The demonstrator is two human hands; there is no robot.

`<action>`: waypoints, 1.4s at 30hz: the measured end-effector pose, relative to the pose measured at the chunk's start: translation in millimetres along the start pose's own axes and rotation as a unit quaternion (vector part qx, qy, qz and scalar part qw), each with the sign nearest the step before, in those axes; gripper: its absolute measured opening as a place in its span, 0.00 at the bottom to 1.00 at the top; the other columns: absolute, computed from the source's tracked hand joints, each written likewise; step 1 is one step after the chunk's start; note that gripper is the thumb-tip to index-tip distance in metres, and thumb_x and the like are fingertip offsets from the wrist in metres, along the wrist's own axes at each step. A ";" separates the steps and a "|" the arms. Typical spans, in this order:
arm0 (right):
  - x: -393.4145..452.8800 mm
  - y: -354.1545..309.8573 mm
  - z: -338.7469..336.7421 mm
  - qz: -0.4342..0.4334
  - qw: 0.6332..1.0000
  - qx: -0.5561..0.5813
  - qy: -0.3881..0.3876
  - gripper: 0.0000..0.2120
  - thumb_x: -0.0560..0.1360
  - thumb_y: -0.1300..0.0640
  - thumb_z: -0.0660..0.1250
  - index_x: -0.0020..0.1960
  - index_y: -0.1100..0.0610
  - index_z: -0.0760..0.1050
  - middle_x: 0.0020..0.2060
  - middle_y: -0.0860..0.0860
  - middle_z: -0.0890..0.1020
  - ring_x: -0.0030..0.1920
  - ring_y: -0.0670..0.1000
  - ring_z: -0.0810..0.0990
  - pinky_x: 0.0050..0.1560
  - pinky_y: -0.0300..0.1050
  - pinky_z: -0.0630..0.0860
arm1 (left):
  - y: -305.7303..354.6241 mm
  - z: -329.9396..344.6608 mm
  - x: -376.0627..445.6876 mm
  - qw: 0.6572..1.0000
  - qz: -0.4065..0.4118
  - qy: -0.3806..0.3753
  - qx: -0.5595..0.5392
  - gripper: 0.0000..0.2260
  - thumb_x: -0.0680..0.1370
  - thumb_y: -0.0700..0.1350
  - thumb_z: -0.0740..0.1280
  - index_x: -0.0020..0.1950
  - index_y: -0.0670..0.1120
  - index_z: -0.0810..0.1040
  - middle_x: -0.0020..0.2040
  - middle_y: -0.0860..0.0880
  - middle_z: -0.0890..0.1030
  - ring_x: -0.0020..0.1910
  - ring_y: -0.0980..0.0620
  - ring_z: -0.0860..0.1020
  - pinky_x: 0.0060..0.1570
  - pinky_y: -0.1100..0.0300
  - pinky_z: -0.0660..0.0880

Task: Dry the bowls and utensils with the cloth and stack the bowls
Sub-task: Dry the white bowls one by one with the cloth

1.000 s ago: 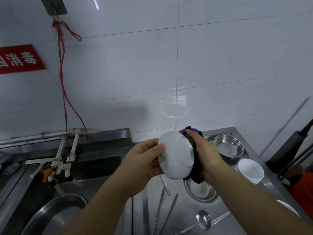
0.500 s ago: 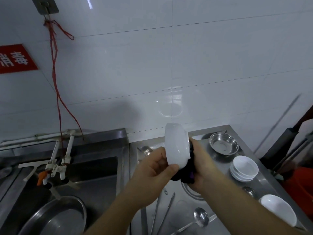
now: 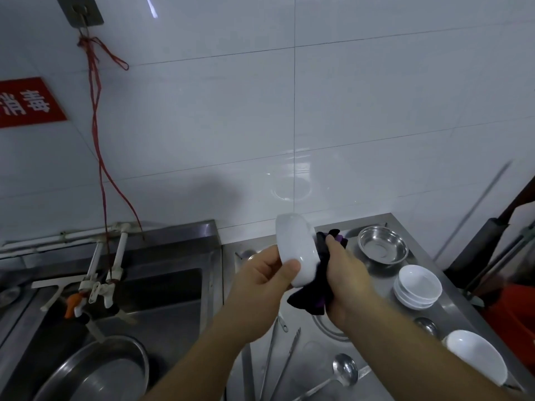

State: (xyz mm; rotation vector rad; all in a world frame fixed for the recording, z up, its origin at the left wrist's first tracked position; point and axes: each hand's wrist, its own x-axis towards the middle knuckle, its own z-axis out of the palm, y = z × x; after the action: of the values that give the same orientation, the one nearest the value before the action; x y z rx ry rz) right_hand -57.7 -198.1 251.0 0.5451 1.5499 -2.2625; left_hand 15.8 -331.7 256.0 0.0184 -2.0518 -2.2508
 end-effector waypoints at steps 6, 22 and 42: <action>-22.0 22.6 4.1 -0.184 0.981 -0.061 -0.023 0.09 0.86 0.46 0.62 0.57 0.36 0.81 0.50 0.46 0.88 0.53 0.52 0.87 0.54 0.56 0.83 | -3.9 1.4 6.1 0.996 -0.013 0.043 0.077 0.12 0.86 0.44 0.64 0.67 0.48 0.82 0.58 0.50 0.87 0.60 0.49 0.85 0.63 0.46 0.82; 0.5 -9.1 -11.1 -0.175 0.962 -0.193 -0.084 0.10 0.78 0.40 0.61 0.51 0.40 0.80 0.44 0.47 0.87 0.48 0.52 0.86 0.55 0.57 0.83 | -18.4 3.3 -2.5 0.991 0.021 -0.035 0.129 0.11 0.84 0.51 0.65 0.63 0.58 0.83 0.56 0.54 0.87 0.57 0.53 0.85 0.58 0.58 0.82; 12.5 39.1 -64.7 0.086 0.984 0.005 -0.153 0.37 0.64 0.32 0.81 0.62 0.58 0.84 0.56 0.65 0.86 0.52 0.64 0.88 0.48 0.57 0.84 | -66.5 6.3 -13.7 0.854 0.110 -0.069 0.504 0.12 0.85 0.49 0.64 0.68 0.52 0.77 0.69 0.58 0.78 0.74 0.54 0.71 0.79 0.50 0.65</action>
State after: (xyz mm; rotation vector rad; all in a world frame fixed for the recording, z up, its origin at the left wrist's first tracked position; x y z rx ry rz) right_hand -42.0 -151.8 192.0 0.3019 1.2891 -2.1086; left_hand 24.8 -318.5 189.7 -0.2857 -2.8557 -0.8595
